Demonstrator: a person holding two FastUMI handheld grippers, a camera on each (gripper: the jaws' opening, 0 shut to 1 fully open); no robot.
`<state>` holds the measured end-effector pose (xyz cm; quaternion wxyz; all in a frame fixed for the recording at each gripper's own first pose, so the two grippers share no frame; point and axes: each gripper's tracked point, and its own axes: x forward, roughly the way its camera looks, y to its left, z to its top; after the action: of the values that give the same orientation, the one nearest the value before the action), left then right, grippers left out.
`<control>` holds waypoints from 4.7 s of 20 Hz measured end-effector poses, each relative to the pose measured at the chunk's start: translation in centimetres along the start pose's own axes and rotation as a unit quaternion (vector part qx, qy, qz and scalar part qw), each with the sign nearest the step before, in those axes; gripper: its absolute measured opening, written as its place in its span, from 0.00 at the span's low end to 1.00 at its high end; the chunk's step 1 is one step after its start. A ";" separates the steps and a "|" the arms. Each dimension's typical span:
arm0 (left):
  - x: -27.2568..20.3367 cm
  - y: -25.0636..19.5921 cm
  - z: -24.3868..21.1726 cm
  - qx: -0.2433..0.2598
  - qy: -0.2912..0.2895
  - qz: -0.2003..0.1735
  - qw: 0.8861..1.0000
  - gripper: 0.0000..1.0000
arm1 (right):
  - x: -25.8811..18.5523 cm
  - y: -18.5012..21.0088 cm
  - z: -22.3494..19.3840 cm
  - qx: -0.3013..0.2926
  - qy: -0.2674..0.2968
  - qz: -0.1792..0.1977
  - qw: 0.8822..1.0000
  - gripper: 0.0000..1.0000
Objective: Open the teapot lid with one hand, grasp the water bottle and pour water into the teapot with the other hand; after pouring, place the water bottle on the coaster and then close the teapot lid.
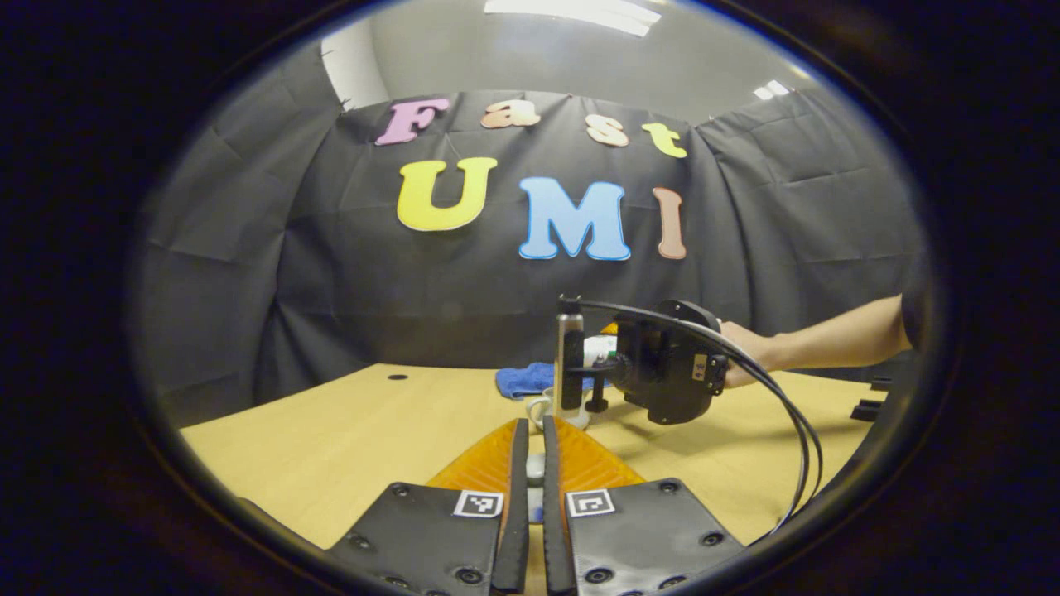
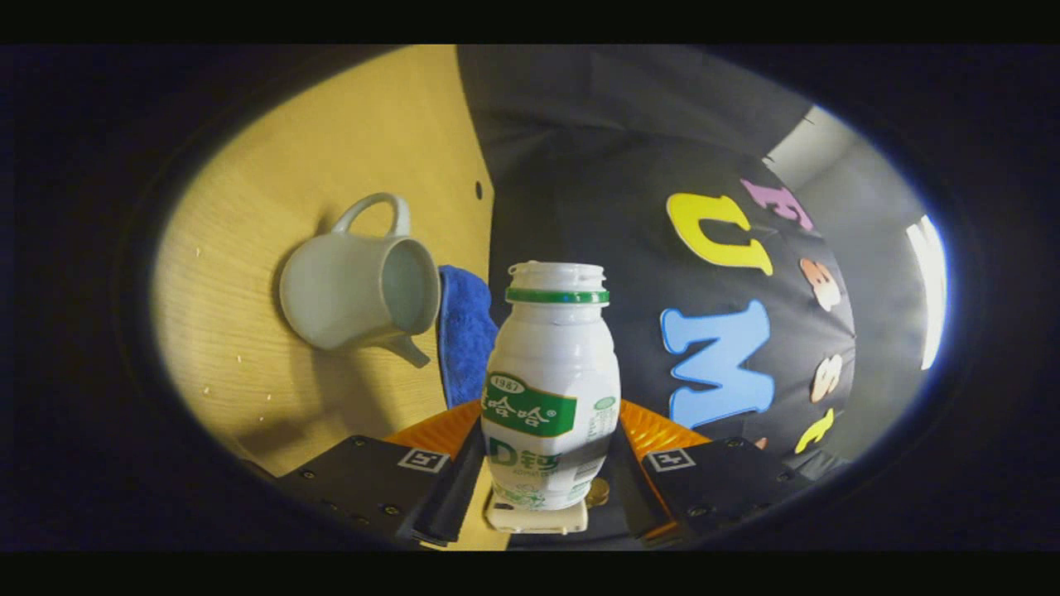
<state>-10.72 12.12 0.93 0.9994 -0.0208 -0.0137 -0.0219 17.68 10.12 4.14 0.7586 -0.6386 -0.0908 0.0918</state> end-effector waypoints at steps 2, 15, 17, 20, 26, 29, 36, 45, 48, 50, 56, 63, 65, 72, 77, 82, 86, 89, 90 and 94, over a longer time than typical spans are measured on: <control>0.5 1.1 1.3 -0.002 -0.009 0.009 1.000 0.18 | -0.4 -0.5 -0.3 0.087 0.007 0.001 0.996 0.72; 9.7 -1.6 6.3 -0.046 -0.030 -0.062 0.997 0.14 | -6.5 -4.1 -3.8 0.488 0.022 -0.014 0.872 0.72; 12.1 -2.2 7.4 -0.047 -0.043 -0.073 0.995 0.18 | -6.9 -4.4 -4.5 0.515 0.021 -0.018 0.857 0.71; 16.1 -3.1 8.1 -0.058 -0.051 -0.086 0.993 0.14 | -7.5 -5.3 -5.7 0.546 0.023 -0.038 0.837 0.72; 23.1 -4.2 6.4 -0.056 -0.038 -0.098 0.993 0.18 | -7.0 -4.7 -6.7 0.560 0.029 -0.048 0.826 0.72; 25.7 -4.3 3.6 -0.041 -0.005 -0.097 0.994 0.18 | -6.5 -4.6 -7.7 0.567 0.034 -0.056 0.821 0.72; 28.5 -4.6 -0.5 -0.006 0.039 -0.095 0.995 0.18 | -5.8 -3.9 -10.1 0.573 0.055 -0.073 0.815 0.72; 29.1 -5.1 -3.2 0.008 0.068 -0.092 0.993 0.18 | -5.4 -4.1 -13.0 0.583 0.081 -0.095 0.803 0.71; 29.0 -5.1 -3.3 0.024 0.068 -0.089 0.993 0.14 | -5.3 -3.8 -13.5 0.599 0.086 -0.087 0.791 0.72; 29.1 -5.2 -3.6 0.023 0.067 -0.090 0.993 0.18 | -5.2 -3.4 -14.6 0.627 0.095 -0.079 0.769 0.72; 28.6 -5.1 -4.0 0.016 0.070 -0.096 0.993 0.18 | -4.7 -3.1 -18.2 0.656 0.123 -0.080 0.741 0.72; 26.5 -3.2 0.2 0.004 0.011 -0.071 0.997 0.45 | -3.1 -2.4 -18.5 0.633 0.122 -0.067 0.761 0.71; 25.3 -2.7 2.9 -0.004 -0.025 -0.066 0.997 0.74 | -2.1 -2.1 -19.1 0.627 0.127 -0.065 0.766 0.71; 24.4 -2.2 5.0 -0.025 -0.057 -0.070 0.996 0.81 | 0.5 0.1 -20.7 0.624 0.149 -0.056 0.765 0.72; 24.7 -2.6 4.3 -0.021 -0.046 -0.075 0.996 0.81 | 0.7 0.2 -21.0 0.626 0.146 -0.064 0.764 0.72; 24.7 -2.7 4.3 -0.020 -0.046 -0.075 0.996 0.80 | 0.4 0.1 -21.3 0.626 0.150 -0.070 0.762 0.76; 24.5 -2.5 4.4 -0.019 -0.050 -0.070 0.996 0.81 | -0.1 0.0 -21.3 0.625 0.151 -0.078 0.762 0.94; 24.3 -2.0 4.8 -0.017 -0.058 -0.062 0.996 0.80 | -1.5 0.0 -20.7 0.616 0.153 -0.076 0.769 0.95; 24.1 -1.6 4.9 -0.019 -0.062 -0.054 0.996 0.81 | -2.4 -0.4 -20.6 0.613 0.156 -0.085 0.770 0.95; 22.7 -0.8 5.3 -0.022 -0.059 -0.021 0.998 0.89 | -7.7 -2.9 -17.8 0.617 0.135 -0.117 0.766 0.95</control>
<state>11.76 10.56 6.89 0.9955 -0.0433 -0.0726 -0.0422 14.80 -9.31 3.87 0.9985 -0.0226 0.0149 -0.0484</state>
